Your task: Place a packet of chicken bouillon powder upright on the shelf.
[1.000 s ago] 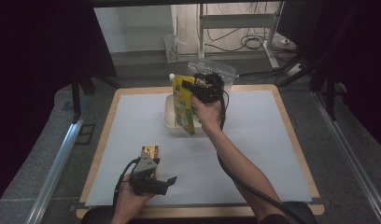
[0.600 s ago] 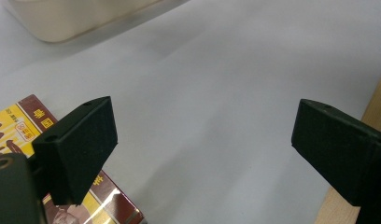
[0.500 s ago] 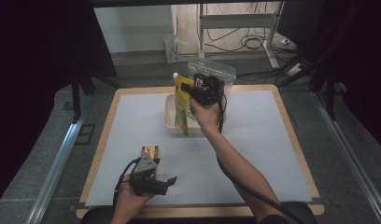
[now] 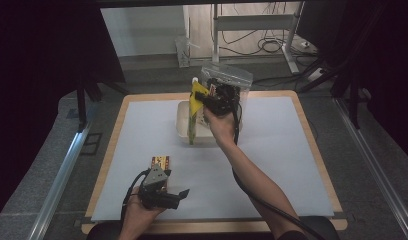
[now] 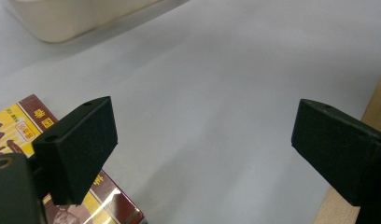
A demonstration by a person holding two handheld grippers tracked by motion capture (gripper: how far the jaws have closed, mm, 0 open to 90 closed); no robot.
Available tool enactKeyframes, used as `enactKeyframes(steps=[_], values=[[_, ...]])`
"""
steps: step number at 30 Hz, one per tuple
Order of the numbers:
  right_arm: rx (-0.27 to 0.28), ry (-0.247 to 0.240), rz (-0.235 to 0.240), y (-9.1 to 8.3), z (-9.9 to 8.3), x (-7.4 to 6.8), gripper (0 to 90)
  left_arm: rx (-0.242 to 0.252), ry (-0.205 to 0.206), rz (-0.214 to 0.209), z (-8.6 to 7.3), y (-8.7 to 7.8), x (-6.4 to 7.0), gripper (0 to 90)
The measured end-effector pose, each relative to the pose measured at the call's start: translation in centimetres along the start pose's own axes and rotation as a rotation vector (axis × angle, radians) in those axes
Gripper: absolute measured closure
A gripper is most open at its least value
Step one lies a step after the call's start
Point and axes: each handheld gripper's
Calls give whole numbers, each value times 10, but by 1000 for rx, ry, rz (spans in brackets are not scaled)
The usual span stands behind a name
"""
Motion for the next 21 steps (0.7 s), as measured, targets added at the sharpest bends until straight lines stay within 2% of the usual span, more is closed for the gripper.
enactKeyframes(steps=[10, 16, 21], values=[[-8, -7, -11, -4, 0, 5, 893, -8, 2, 0, 0, 2, 1, 69], [-20, -57, -18, -1, -3, 1, 893, -7, 0, 1, 0, 1, 1, 69], [-26, -66, -20, -1, -3, 1, 893, -6, -5, 3, 0, 1, 0, 81]])
Point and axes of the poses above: each handheld gripper's, and its own axes: y roughly forward along the jaws, z roughly out of its top, x roughly to its right, and after that the axes turned 11 degrees about y, right-handed
